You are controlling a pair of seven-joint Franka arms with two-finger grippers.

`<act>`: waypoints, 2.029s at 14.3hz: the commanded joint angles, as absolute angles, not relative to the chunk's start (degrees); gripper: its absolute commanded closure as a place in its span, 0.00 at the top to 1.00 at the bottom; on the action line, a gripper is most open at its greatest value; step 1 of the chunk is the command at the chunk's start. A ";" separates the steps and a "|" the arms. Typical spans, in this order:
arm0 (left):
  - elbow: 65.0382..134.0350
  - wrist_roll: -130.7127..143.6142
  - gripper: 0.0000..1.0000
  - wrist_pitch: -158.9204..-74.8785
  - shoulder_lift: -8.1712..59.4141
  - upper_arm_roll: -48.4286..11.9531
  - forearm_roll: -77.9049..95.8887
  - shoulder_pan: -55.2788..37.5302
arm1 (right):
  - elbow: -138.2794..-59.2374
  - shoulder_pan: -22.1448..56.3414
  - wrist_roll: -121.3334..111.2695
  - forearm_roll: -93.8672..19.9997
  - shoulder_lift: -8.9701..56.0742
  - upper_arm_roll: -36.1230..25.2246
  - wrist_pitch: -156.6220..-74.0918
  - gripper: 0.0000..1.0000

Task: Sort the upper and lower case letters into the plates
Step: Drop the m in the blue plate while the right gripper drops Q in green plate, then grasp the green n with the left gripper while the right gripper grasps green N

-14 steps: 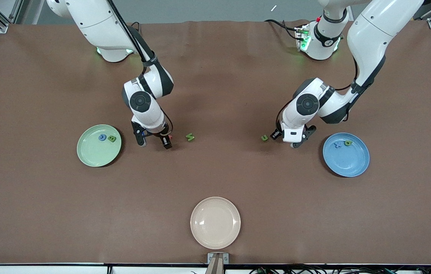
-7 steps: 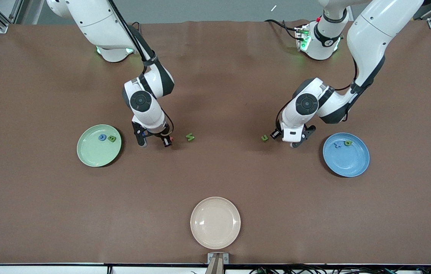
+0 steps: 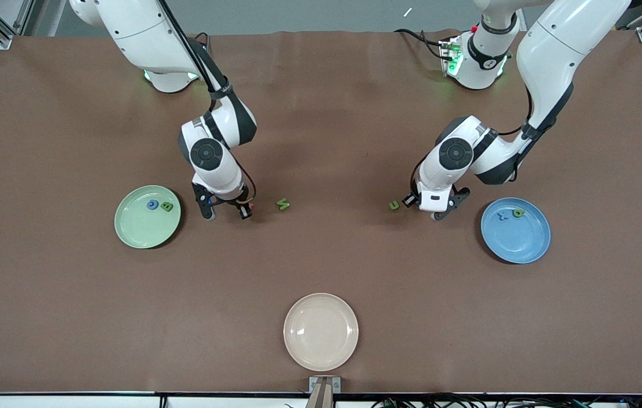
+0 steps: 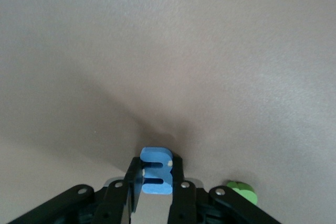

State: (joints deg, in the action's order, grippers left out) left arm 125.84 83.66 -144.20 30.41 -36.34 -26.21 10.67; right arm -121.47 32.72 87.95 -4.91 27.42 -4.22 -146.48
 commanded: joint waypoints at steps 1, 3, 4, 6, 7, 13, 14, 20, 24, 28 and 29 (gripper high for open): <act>125.25 83.07 0.08 -142.13 27.43 -36.56 -28.83 11.86 | -121.21 27.09 76.51 -4.22 23.57 -4.04 -138.55 0.00; 123.06 76.59 0.08 -136.61 25.32 -36.65 -28.83 12.21 | -119.72 23.05 69.38 -4.22 21.02 -4.04 -131.69 0.00; 121.74 71.77 0.08 -134.15 24.44 -36.65 -28.83 12.83 | -119.27 21.29 65.95 -4.22 19.53 -4.04 -128.88 0.00; 119.98 61.93 0.08 -132.11 23.03 -36.74 -28.83 15.89 | -119.62 17.43 58.84 -4.13 17.15 -4.13 -125.44 0.00; 119.71 57.09 0.08 -131.93 22.59 -36.83 -28.74 17.74 | -119.97 15.31 55.75 -4.04 16.70 -4.13 -124.72 0.01; 119.27 32.11 0.08 -132.36 22.85 -36.74 -28.92 29.86 | -121.82 8.09 46.41 0.00 17.92 -4.13 -129.62 0.01; 119.27 29.91 0.08 -132.71 23.37 -36.65 -29.00 31.36 | -121.73 8.00 46.41 0.00 18.89 -4.13 -131.12 0.01; 112.86 15.58 0.08 -133.42 32.15 -36.39 -34.62 36.82 | -121.29 8.00 46.49 0.00 23.37 -4.13 -136.75 0.01; 109.08 10.02 0.09 -133.42 36.99 -36.21 -38.30 36.83 | -121.20 8.00 46.67 0.00 24.87 -4.13 -138.86 0.02; 108.98 10.11 0.09 -133.42 37.97 -36.12 -40.08 37.88 | -121.20 8.00 46.93 -0.09 25.75 -4.04 -139.83 0.02; 109.16 10.11 0.09 -133.42 37.97 -36.12 -40.08 37.88 | -121.20 8.09 47.02 -0.09 25.93 -4.04 -140.09 0.02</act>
